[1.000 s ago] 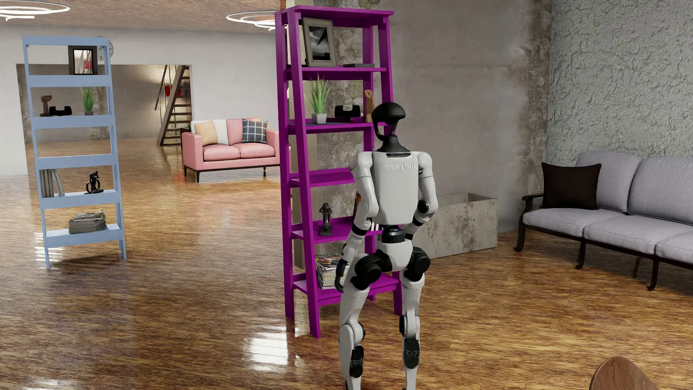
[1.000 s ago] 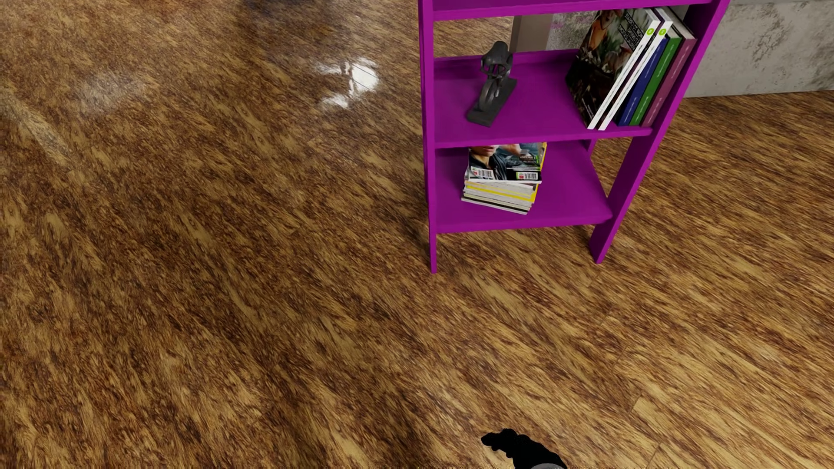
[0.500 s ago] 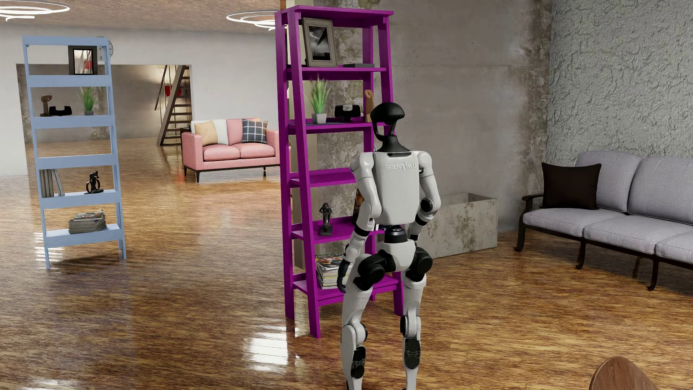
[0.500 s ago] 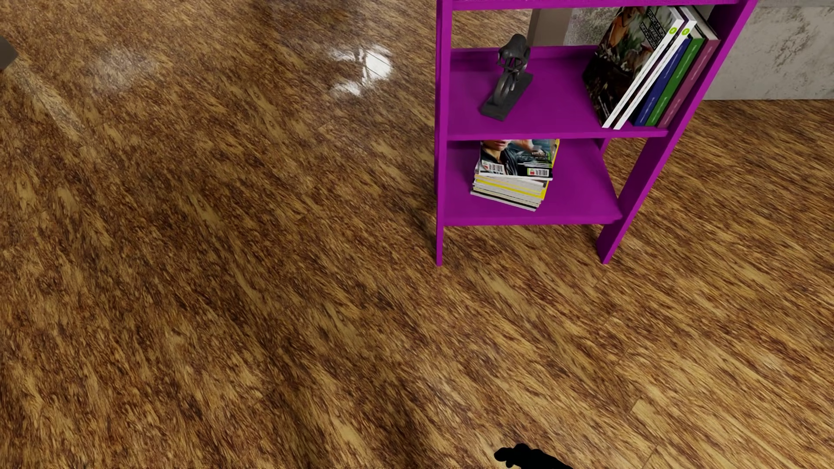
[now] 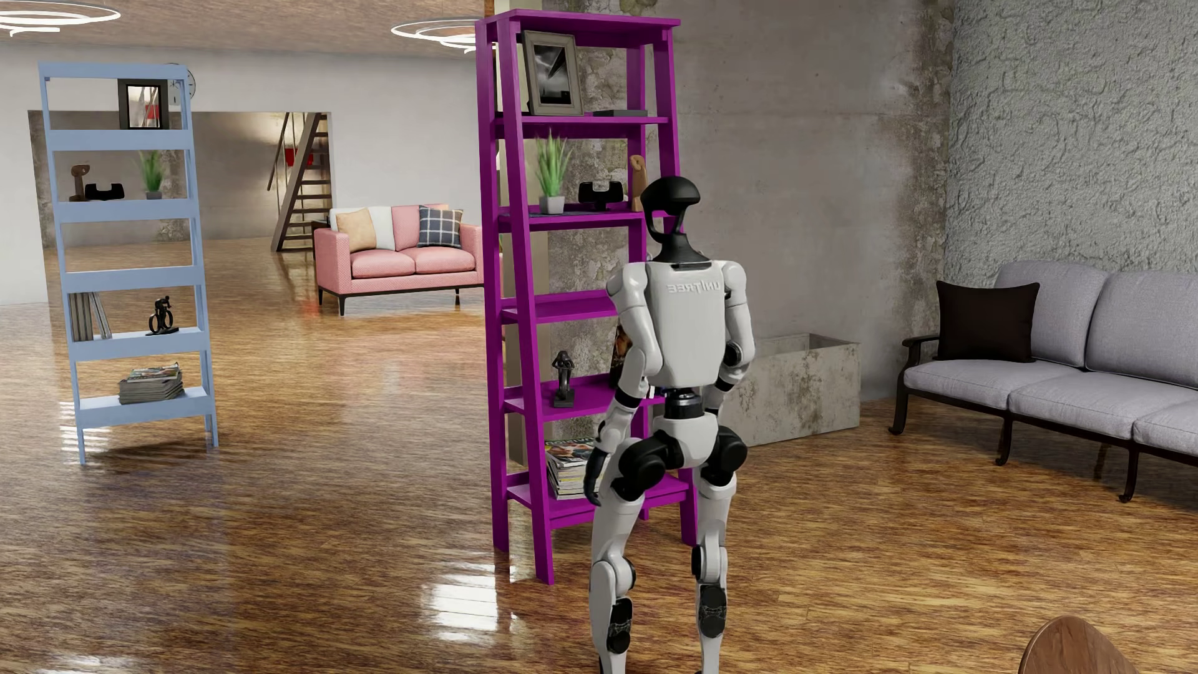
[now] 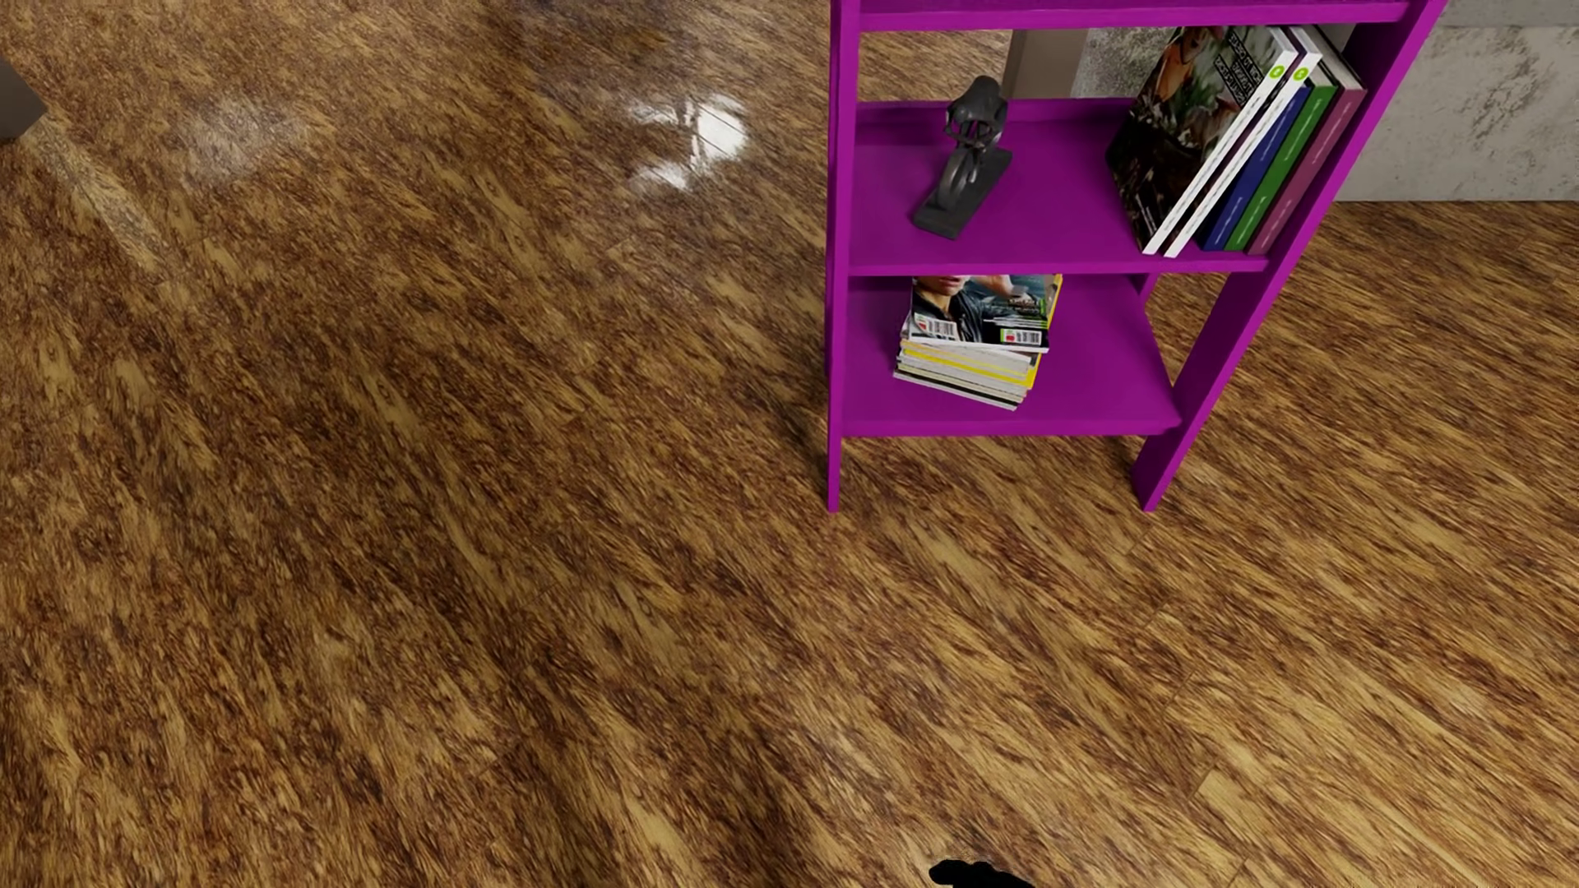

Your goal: Move towards the dark pink shelves

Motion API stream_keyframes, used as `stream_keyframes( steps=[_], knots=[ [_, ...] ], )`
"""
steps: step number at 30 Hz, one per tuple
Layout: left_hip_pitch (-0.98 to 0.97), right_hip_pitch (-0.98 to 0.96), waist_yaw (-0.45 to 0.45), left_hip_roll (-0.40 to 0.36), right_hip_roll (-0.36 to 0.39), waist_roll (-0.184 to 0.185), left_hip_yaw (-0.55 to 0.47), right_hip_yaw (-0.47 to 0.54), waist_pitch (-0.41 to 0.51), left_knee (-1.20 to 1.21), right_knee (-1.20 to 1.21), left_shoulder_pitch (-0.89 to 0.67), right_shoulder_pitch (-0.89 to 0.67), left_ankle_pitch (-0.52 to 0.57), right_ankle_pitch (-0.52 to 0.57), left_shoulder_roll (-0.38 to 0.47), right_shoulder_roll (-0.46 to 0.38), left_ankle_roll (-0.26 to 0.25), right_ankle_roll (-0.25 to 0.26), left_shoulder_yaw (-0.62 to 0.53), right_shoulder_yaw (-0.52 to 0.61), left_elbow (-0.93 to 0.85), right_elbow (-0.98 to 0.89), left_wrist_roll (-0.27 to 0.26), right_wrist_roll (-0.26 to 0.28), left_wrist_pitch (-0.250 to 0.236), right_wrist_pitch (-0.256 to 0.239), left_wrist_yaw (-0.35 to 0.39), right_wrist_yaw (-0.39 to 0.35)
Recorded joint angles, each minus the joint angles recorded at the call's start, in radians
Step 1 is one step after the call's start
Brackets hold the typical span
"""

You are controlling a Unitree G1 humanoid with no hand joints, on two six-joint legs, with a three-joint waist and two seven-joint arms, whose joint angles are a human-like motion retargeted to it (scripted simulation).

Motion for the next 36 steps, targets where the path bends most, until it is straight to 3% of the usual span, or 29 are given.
stream_keyframes(
  steps=[3,8,12,14,16,17,20,21,23,25,26,27,28,29,31,32,33,34,35,36],
  knots=[
    [0.006,-0.001,0.002,0.000,-0.001,0.000,0.006,0.002,0.001,-0.011,0.000,-0.014,-0.045,-0.004,-0.003,-0.003,0.002,-0.009,0.000,0.007,0.048,0.010,0.125,0.001,0.025,-0.001,0.033,-0.002,-0.005],
    [0.048,-0.014,-0.006,0.016,0.002,-0.008,0.049,0.035,0.003,-0.068,0.020,-0.015,-0.019,0.002,-0.029,-0.003,-0.024,-0.048,-0.011,0.011,0.083,0.015,0.110,0.005,0.066,-0.015,-0.010,0.003,-0.026],
    [0.051,-0.020,-0.013,0.087,0.062,-0.017,0.120,0.111,0.002,0.000,0.026,-0.007,-0.003,-0.012,-0.042,0.022,-0.025,-0.022,-0.030,0.000,0.092,0.060,0.070,0.017,0.070,0.006,-0.016,0.000,-0.040],
    [-0.027,-0.033,-0.003,0.164,0.109,-0.008,0.156,0.154,0.005,0.194,0.056,-0.006,0.000,0.001,-0.060,0.034,-0.025,0.037,-0.042,0.009,0.103,0.060,0.053,0.013,0.056,0.012,-0.017,-0.001,-0.037],
    [-0.103,-0.034,0.020,0.226,0.155,0.007,0.202,0.199,0.009,0.364,0.075,-0.005,0.010,0.013,-0.074,0.027,-0.031,0.223,-0.050,0.018,0.095,0.048,0.029,0.000,0.053,0.009,-0.013,0.011,-0.030],
    [-0.152,-0.026,0.036,0.189,0.172,0.011,0.154,0.227,0.011,0.436,0.074,-0.004,0.015,0.005,-0.078,0.022,-0.037,0.221,-0.051,0.012,0.093,0.041,0.013,0.000,0.049,0.002,-0.010,0.015,-0.023],
    [-0.254,0.003,0.062,-0.043,0.201,0.011,-0.031,0.303,0.012,0.468,0.060,0.014,0.015,0.020,-0.086,0.012,-0.063,-0.006,-0.050,-0.020,0.105,0.009,-0.042,0.004,0.030,-0.025,-0.021,0.009,-0.003],
    [-0.265,0.011,0.062,-0.099,0.206,0.009,-0.051,0.324,0.011,0.413,0.054,0.021,0.008,0.023,-0.089,0.008,-0.070,-0.048,-0.050,-0.028,0.111,-0.002,-0.059,0.003,0.028,-0.031,-0.025,0.009,0.003],
    [-0.266,0.026,0.058,-0.134,0.222,0.008,0.007,0.363,0.008,0.252,0.040,0.030,-0.016,0.032,-0.096,0.007,-0.072,-0.049,-0.053,-0.039,0.120,-0.009,-0.086,0.001,0.028,-0.034,-0.029,0.010,0.007],
    [-0.236,0.046,0.051,-0.119,0.249,0.009,0.124,0.401,0.002,0.085,0.025,0.031,-0.046,0.082,-0.107,0.018,-0.059,-0.084,-0.057,-0.050,0.128,0.003,-0.087,0.005,0.035,-0.020,-0.030,0.003,-0.004],
    [-0.208,0.060,0.047,-0.101,0.263,0.011,0.197,0.422,-0.002,0.028,0.018,0.031,-0.063,0.118,-0.110,0.026,-0.049,0.008,-0.059,-0.058,0.132,0.012,-0.074,0.012,0.045,-0.013,-0.031,-0.001,-0.011],
    [-0.173,0.072,0.045,-0.088,0.276,0.012,0.238,0.444,-0.006,0.004,0.025,0.032,-0.078,0.093,-0.119,0.034,-0.038,0.136,-0.060,-0.065,0.135,0.021,-0.053,0.018,0.058,-0.007,-0.030,-0.004,-0.018],
    [-0.150,0.081,0.045,-0.085,0.279,0.012,0.259,0.461,-0.008,-0.011,0.039,0.026,-0.087,0.084,-0.124,0.037,-0.032,0.204,-0.060,-0.067,0.129,0.032,-0.030,0.019,0.073,-0.001,-0.025,-0.005,-0.030],
    [-0.131,0.081,0.046,-0.087,0.275,0.009,0.262,0.465,-0.008,-0.016,0.071,0.014,-0.083,0.086,-0.113,0.036,-0.026,0.242,-0.058,-0.059,0.114,0.046,-0.009,0.014,0.089,0.010,-0.017,-0.001,-0.052],
    [-0.090,0.069,0.049,-0.084,0.263,0.002,0.274,0.452,-0.005,-0.016,0.167,-0.016,-0.056,0.062,-0.057,0.029,-0.023,0.249,-0.044,-0.034,0.095,0.064,0.034,0.005,0.114,0.032,-0.003,0.018,-0.094],
    [-0.064,0.053,0.051,-0.083,0.253,-0.001,0.289,0.452,-0.004,-0.028,0.222,-0.025,-0.048,0.050,-0.009,0.025,-0.034,0.243,-0.032,-0.030,0.108,0.057,0.061,0.006,0.115,0.026,-0.001,0.028,-0.087],
    [-0.037,0.026,0.052,-0.085,0.242,-0.003,0.304,0.461,-0.003,-0.046,0.291,-0.029,-0.043,0.043,0.046,0.021,-0.053,0.239,0.023,-0.032,0.128,0.042,0.086,0.006,0.114,0.008,0.000,0.035,-0.063],
    [-0.015,-0.013,0.054,-0.089,0.231,-0.006,0.317,0.474,-0.001,-0.060,0.378,-0.033,-0.036,0.036,0.107,0.017,-0.075,0.237,0.121,-0.037,0.140,0.023,0.104,0.003,0.115,-0.015,0.003,0.041,-0.035],
    [-0.001,-0.057,0.057,-0.093,0.209,-0.010,0.327,0.484,0.003,-0.059,0.475,-0.049,-0.016,0.025,0.128,0.009,-0.096,0.236,0.300,-0.046,0.136,0.007,0.103,-0.003,0.117,-0.024,0.012,0.046,-0.018],
    [0.008,-0.113,0.068,-0.092,0.201,-0.015,0.342,0.442,0.008,-0.050,0.585,-0.055,0.001,0.011,0.143,0.007,-0.111,0.233,0.316,-0.049,0.122,-0.010,0.103,-0.010,0.124,-0.039,0.020,0.049,-0.021]
  ],
)
